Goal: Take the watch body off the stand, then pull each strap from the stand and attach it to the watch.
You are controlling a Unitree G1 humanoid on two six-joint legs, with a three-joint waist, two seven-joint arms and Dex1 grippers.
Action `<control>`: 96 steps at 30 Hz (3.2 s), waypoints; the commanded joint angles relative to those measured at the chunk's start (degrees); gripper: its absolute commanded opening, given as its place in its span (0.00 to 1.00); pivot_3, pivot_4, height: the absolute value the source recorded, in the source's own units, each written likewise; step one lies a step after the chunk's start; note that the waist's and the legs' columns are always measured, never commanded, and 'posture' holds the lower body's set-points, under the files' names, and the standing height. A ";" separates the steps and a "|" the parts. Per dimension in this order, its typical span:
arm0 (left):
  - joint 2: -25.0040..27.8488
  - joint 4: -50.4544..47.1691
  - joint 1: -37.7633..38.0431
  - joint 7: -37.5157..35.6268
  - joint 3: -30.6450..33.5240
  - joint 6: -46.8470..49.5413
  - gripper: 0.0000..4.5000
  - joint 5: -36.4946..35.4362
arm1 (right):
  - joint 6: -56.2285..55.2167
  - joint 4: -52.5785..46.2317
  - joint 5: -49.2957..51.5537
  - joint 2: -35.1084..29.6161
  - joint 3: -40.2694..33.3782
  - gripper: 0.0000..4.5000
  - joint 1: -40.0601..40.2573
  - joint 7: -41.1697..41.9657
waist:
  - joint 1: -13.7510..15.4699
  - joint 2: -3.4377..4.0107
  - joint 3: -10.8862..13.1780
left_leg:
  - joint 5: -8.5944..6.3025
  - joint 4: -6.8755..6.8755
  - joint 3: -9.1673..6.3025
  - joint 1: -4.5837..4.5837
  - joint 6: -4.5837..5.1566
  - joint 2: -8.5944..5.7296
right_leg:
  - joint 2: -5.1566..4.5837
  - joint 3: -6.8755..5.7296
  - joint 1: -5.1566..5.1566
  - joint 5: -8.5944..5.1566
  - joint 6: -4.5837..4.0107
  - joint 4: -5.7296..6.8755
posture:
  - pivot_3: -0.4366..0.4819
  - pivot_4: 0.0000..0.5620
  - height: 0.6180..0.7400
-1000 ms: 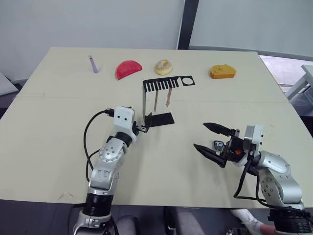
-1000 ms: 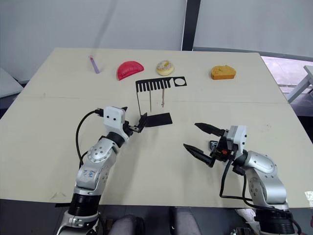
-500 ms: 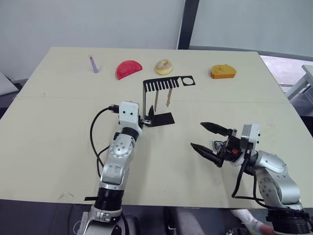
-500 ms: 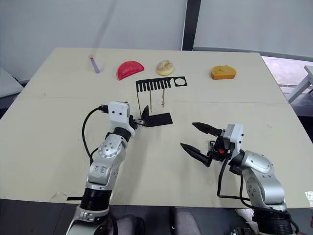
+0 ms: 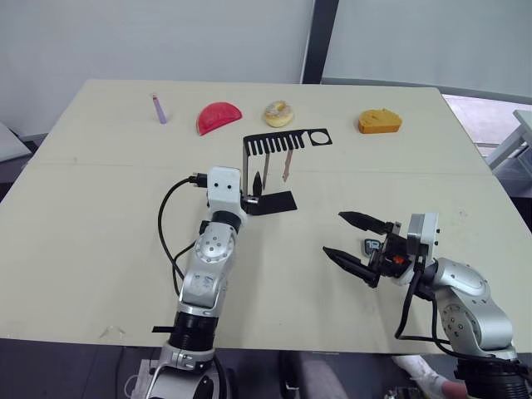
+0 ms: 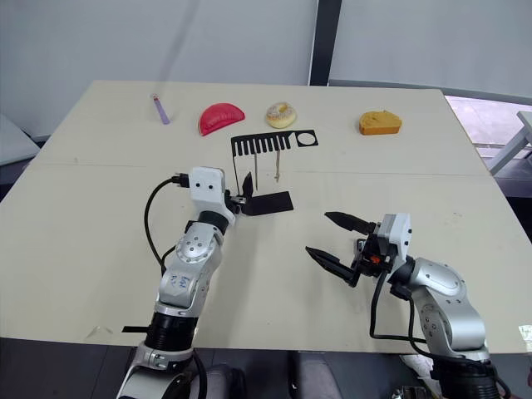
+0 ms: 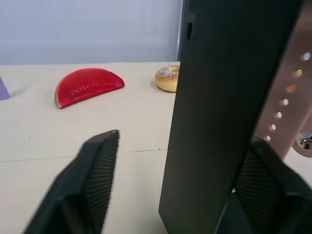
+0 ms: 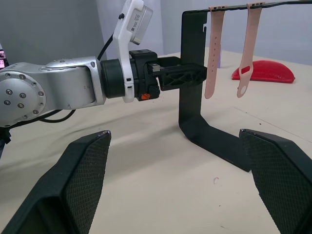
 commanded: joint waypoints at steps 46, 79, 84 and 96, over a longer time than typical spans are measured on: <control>-0.71 -2.58 -1.60 2.87 0.51 -1.27 0.01 5.00 | -2.07 15.01 -29.58 30.93 12.34 1.00 -23.65 -45.92 | -0.28 -0.01 -0.01 | 0.10 0.42 0.00 -0.94 0.09 0.01 | -0.08 -0.05 -1.02 0.02 0.02 0.32 | 0.48 0.27 1.00; -0.69 -1.83 -2.26 1.87 1.08 -1.43 0.00 4.99 | -12.03 15.29 -33.73 27.96 17.22 0.01 -23.73 -41.88 | -0.42 -0.01 0.00 | 0.09 0.41 0.00 -0.97 0.10 0.02 | -0.08 -0.06 -1.03 0.03 0.04 0.29 | 0.48 0.27 1.00; -0.70 -1.91 -2.20 1.53 1.01 -1.46 0.00 4.82 | -12.99 15.47 -34.52 27.41 17.77 0.01 -23.21 -41.59 | -0.39 -0.01 0.00 | 0.09 0.42 0.01 -0.96 0.10 0.03 | -0.09 -0.06 -1.03 0.03 0.04 0.30 | 0.48 0.27 1.00; -0.73 -1.76 -2.29 1.46 1.12 -1.27 0.00 4.61 | -6.32 18.43 -40.68 25.21 17.13 0.01 -25.28 -46.57 | -0.39 -0.01 0.00 | 0.09 0.42 0.02 -0.96 0.10 0.02 | -0.09 -0.06 -1.03 0.03 0.04 0.30 | 0.48 0.27 1.00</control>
